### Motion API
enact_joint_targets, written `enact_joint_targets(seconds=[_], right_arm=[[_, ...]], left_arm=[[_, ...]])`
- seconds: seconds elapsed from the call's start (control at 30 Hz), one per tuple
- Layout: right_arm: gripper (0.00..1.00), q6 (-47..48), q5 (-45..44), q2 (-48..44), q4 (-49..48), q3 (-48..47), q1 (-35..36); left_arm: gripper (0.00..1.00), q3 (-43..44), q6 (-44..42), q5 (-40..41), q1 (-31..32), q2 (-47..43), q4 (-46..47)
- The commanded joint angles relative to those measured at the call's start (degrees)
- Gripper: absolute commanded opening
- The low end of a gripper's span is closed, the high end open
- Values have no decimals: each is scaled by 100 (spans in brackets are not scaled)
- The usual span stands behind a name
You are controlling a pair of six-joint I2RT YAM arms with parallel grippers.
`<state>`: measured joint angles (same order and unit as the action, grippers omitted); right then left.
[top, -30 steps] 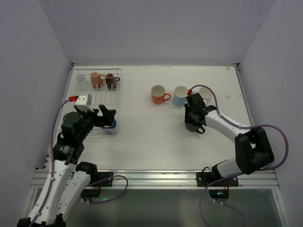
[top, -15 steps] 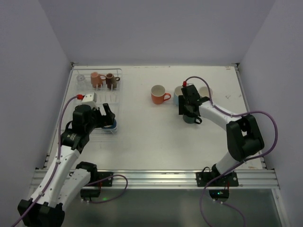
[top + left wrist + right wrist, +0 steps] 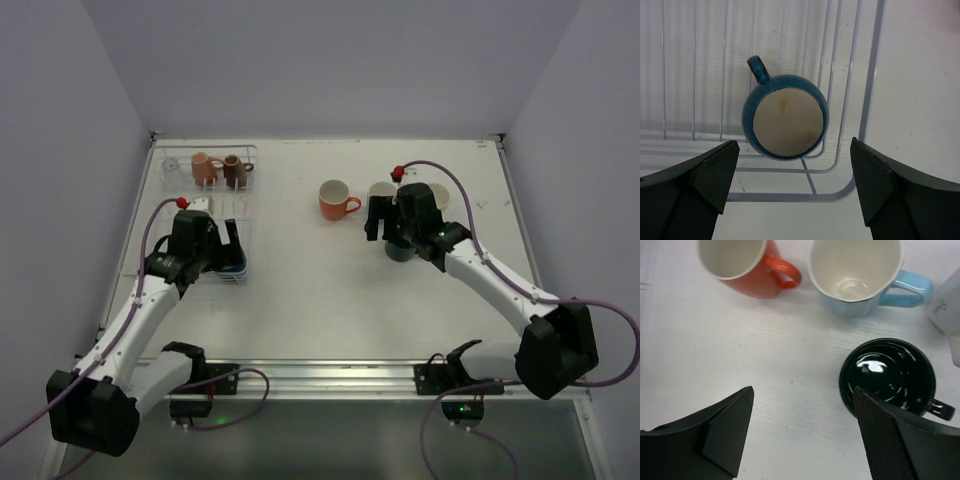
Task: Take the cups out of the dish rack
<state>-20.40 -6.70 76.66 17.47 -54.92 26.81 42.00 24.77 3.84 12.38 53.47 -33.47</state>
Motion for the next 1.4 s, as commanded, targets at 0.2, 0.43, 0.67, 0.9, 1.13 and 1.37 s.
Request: enact_joint_targets(seconds=[0.2,0.43,0.67,0.9,1.13,1.37], right_arm=[[83,-192,634,-1004,-596,516,544],[84,-245,1004,-1189,-825,605,738],[87,-324,1302,-1294,-974,605,878],[92,-622,1873,-1242,-1430,657,1160],[87,-1561,3016,-1110,-2879,754,1564],[83,-2072,3447,-618,-4646,439,2205]], left_arm=[[100,326,124,162,-17,1165,253],[100,414,106,196,-17,1771,350],[100,370,107,600,-17,2219,447],[72,555,36,952,-16,1553,412],[67,1301,97,348,-17,43,429],[66,899,1598,-2490,-17,-890,1658]])
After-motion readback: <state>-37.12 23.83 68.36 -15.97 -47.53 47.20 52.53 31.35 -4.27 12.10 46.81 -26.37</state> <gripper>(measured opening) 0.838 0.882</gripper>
